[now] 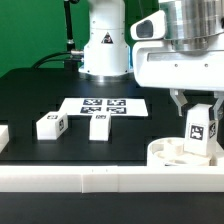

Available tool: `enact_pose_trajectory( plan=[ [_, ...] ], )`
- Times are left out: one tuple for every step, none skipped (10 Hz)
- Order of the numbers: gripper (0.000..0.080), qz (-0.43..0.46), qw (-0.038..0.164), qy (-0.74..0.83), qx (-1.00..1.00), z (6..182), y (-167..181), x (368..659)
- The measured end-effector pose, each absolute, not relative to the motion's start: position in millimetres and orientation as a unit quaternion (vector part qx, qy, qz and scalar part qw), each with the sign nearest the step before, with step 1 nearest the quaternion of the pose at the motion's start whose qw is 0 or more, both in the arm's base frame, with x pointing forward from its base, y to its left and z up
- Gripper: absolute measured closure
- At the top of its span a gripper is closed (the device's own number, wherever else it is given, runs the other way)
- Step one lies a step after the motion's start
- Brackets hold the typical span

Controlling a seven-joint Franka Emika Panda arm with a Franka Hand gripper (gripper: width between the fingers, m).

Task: Assemble stool

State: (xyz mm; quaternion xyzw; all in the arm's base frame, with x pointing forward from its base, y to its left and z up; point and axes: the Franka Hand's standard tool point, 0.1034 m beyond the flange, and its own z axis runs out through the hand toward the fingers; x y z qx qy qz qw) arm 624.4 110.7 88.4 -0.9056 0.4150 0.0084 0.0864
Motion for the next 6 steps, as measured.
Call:
enact_pose_trajectory(
  plan=[
    [0.0464,0.012,0.089,0.447,-0.890,88.2,110.9,624.5],
    [0.0464,0.022,0.104,0.518,-0.849,87.9,111.3,624.0],
    [0.0464,0.026,0.110,0.560,-0.821,87.5,112.5,623.4],
    [0.0464,0.037,0.117,0.627,-0.769,87.2,114.9,623.6],
    [0.0464,0.048,0.126,0.684,-0.716,86.9,116.1,624.5],
    [0.0464,0.057,0.132,0.712,-0.687,86.8,116.3,624.6]
  ],
)
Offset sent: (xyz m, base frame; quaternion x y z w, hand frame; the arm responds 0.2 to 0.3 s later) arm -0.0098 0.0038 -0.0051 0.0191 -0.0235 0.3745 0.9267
